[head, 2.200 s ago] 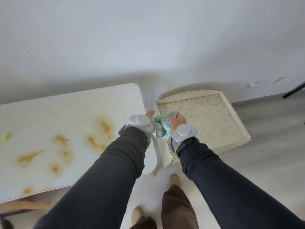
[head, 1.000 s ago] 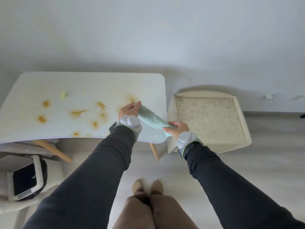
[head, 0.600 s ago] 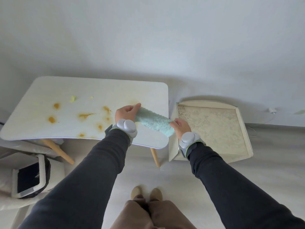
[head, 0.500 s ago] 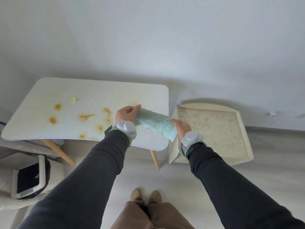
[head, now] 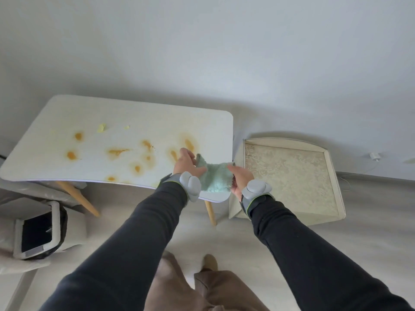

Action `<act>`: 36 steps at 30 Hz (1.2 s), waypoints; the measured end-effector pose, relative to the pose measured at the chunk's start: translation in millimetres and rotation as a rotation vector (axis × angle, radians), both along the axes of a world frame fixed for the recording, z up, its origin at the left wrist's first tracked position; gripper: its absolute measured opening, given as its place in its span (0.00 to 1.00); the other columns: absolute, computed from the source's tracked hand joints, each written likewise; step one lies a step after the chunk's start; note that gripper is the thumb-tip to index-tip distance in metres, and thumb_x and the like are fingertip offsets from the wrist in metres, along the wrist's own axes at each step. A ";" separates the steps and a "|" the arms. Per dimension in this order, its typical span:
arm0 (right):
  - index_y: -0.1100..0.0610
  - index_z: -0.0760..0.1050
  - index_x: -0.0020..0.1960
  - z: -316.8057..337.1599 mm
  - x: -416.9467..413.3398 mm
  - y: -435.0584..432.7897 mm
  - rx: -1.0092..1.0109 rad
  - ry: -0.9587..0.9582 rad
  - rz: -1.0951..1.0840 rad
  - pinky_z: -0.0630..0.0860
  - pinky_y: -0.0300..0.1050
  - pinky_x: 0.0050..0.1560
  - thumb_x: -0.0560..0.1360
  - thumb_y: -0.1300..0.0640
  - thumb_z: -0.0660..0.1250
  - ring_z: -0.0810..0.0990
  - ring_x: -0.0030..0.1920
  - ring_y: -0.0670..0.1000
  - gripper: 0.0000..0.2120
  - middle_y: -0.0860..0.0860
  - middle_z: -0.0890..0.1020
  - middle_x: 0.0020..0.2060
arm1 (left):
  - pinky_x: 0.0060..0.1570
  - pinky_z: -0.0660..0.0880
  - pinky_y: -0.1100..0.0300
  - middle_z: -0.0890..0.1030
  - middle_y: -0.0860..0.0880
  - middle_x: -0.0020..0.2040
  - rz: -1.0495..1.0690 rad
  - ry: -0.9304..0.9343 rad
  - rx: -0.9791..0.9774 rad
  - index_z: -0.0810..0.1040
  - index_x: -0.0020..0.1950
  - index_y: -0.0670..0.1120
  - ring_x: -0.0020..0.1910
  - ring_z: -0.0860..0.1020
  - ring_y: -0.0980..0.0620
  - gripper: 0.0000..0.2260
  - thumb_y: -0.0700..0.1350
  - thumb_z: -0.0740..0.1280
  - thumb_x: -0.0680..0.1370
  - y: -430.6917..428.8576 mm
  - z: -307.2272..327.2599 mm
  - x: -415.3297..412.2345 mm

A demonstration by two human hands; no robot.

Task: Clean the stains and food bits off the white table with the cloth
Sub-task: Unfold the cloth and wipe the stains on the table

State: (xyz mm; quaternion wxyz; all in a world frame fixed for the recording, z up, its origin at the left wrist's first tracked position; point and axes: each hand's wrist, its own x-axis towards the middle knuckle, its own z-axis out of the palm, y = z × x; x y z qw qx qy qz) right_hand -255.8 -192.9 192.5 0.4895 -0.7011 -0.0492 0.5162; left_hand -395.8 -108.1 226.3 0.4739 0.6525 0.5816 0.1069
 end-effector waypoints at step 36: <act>0.43 0.61 0.72 -60.0 -130.8 52.3 -0.521 -0.880 0.589 0.70 0.49 0.62 0.73 0.68 0.57 0.60 0.66 0.58 0.32 0.54 0.57 0.70 | 0.75 0.46 0.47 0.42 0.58 0.78 -0.913 0.930 0.133 0.48 0.78 0.53 0.78 0.41 0.53 0.29 0.43 0.55 0.79 66.2 -69.0 -132.7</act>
